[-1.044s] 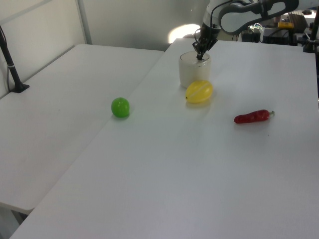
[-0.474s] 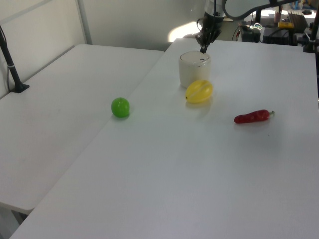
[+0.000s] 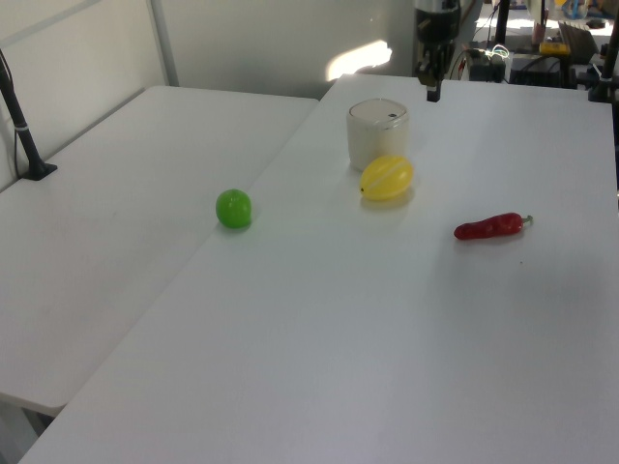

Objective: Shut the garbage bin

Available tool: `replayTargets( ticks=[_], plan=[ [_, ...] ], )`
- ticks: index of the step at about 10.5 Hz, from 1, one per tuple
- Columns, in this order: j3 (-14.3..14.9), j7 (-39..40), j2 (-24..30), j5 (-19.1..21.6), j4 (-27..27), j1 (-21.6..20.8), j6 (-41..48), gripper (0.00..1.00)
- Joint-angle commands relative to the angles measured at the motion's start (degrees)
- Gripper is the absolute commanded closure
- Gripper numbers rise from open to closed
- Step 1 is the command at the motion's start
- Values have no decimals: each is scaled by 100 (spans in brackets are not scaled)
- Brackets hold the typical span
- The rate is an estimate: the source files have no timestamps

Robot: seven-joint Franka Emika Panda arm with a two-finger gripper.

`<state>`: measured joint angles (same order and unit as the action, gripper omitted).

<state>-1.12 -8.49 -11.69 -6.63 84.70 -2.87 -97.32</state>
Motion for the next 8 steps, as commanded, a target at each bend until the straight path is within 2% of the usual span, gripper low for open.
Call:
replayTargets(
  ticks=[1,2,3,4,8],
  plan=[
    [59,445,965,-49,800,-266,301,82],
    [59,445,1080,-15,889,-284,345,71],
    [59,454,1125,-6,942,-301,406,41],
    [59,480,1117,-5,943,-310,520,0],
    [68,454,1117,-14,908,-284,556,0]
  ],
)
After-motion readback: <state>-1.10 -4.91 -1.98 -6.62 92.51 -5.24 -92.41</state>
